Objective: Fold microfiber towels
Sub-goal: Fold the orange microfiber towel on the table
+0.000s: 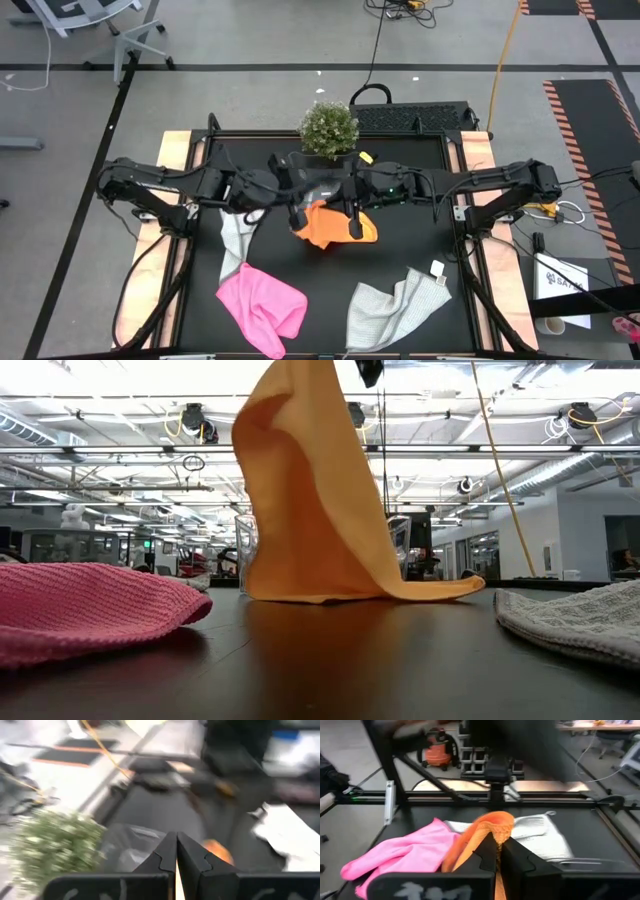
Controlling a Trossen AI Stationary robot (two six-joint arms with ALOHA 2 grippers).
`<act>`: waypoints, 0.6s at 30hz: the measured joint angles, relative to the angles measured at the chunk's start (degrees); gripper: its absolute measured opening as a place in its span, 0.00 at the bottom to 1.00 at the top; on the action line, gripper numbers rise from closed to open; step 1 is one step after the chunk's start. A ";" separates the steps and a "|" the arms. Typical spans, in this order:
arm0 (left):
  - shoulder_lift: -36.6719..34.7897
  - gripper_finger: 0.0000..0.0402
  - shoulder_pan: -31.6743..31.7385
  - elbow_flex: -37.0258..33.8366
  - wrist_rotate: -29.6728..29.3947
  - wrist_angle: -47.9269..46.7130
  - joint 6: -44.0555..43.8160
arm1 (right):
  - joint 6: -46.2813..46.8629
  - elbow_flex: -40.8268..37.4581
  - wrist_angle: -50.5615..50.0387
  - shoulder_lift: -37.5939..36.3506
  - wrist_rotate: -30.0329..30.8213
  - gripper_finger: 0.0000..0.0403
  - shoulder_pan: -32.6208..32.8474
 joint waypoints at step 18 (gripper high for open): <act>6.33 0.06 -5.62 -0.06 -6.17 -13.58 4.47 | -3.31 -0.04 -1.73 -7.03 6.06 0.00 -1.00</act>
